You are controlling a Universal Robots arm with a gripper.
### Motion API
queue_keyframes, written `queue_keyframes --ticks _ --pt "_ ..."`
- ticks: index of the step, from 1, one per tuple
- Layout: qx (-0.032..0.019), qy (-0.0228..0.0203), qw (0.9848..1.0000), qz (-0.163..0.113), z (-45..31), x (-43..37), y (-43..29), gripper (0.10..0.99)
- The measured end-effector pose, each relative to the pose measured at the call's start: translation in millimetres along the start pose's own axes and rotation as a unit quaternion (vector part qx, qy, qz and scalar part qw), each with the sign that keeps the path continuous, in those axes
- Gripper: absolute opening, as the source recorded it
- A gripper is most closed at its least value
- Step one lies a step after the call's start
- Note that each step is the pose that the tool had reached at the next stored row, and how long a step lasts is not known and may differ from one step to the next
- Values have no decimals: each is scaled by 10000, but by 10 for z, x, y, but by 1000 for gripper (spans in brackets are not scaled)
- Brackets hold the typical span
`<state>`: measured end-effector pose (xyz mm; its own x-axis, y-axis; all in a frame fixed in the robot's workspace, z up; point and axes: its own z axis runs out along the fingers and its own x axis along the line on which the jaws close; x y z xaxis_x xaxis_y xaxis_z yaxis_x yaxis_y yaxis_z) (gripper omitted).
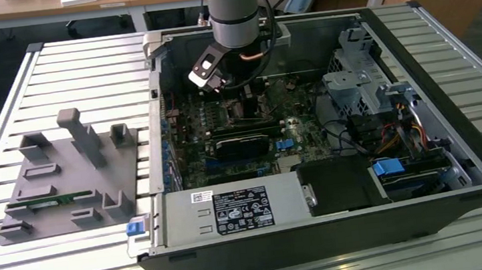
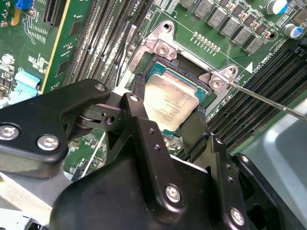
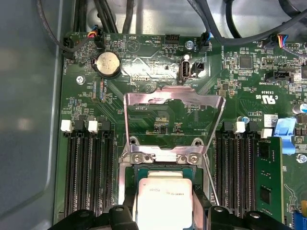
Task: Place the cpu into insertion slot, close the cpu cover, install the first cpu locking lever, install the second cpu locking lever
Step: 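Place the cpu into insertion slot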
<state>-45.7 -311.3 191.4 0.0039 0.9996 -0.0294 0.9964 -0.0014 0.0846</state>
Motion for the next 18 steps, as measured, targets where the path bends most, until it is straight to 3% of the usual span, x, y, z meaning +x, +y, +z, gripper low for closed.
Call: queue_keyframes --ticks 6,7,18 --pt "-4 5 10000 0 5 3 2 549" --pt "-2 3 10000 0 3 1 1 612" --pt "1 11 10000 1 -12 -1 1 596"
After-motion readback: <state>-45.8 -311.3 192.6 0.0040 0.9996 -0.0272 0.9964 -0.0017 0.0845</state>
